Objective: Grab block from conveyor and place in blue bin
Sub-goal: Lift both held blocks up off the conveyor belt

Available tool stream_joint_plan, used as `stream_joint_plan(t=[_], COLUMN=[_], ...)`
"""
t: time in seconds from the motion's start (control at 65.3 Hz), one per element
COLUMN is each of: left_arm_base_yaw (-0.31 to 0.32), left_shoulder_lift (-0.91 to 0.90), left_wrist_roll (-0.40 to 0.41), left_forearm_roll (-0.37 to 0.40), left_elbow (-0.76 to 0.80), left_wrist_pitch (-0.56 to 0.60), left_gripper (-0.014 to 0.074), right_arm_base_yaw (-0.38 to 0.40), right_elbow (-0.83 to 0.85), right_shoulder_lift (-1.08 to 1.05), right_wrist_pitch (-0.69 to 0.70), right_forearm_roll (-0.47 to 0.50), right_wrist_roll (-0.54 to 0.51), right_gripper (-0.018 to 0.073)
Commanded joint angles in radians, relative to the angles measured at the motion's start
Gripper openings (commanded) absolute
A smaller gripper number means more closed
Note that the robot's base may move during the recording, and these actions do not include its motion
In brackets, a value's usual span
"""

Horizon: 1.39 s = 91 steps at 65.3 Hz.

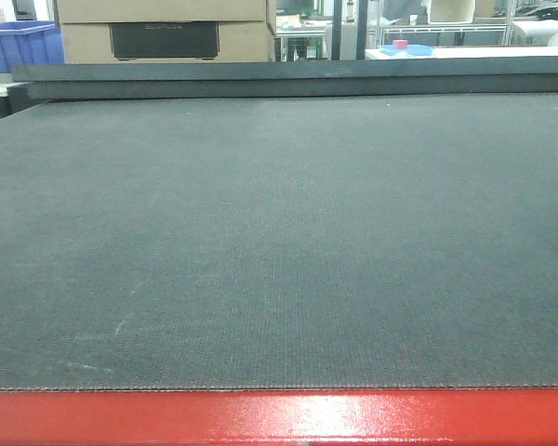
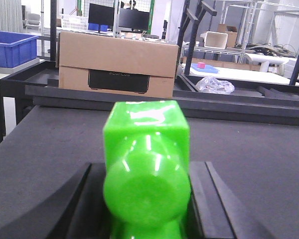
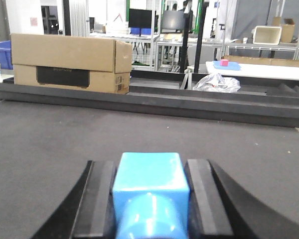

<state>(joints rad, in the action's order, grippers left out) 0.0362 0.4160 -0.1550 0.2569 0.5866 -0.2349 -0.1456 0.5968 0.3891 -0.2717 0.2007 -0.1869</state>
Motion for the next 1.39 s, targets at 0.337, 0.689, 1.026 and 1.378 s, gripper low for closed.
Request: stream_joint_plan(t=[0.337, 0.689, 1.026, 1.378], left_arm_base_yaw=[-0.002, -0.002, -0.002, -0.002], left_shoulder_lift=[-0.007, -0.007, -0.007, -0.007], left_wrist_roll=[-0.003, -0.003, -0.003, -0.003], left_forearm_roll=[-0.001, -0.001, -0.001, -0.001], left_elbow=[-0.003, -0.003, -0.003, -0.003], left_wrist_pitch=[0.013, 0.013, 0.013, 0.013], left_gripper=[-0.0111, -0.0111, -0.0111, -0.0111], right_arm_base_yaw=[-0.002, -0.002, -0.002, -0.002], right_elbow=[0.000, 0.000, 0.000, 0.000], right_shoulder_lift=[-0.003, -0.003, -0.003, -0.003], right_wrist_pitch=[0.027, 0.027, 0.027, 0.027], right_forearm_roll=[-0.010, -0.010, -0.010, -0.010], right_wrist_roll=[-0.008, -0.008, -0.008, -0.008], right_gripper=[-0.0162, -0.0162, -0.0162, -0.0162])
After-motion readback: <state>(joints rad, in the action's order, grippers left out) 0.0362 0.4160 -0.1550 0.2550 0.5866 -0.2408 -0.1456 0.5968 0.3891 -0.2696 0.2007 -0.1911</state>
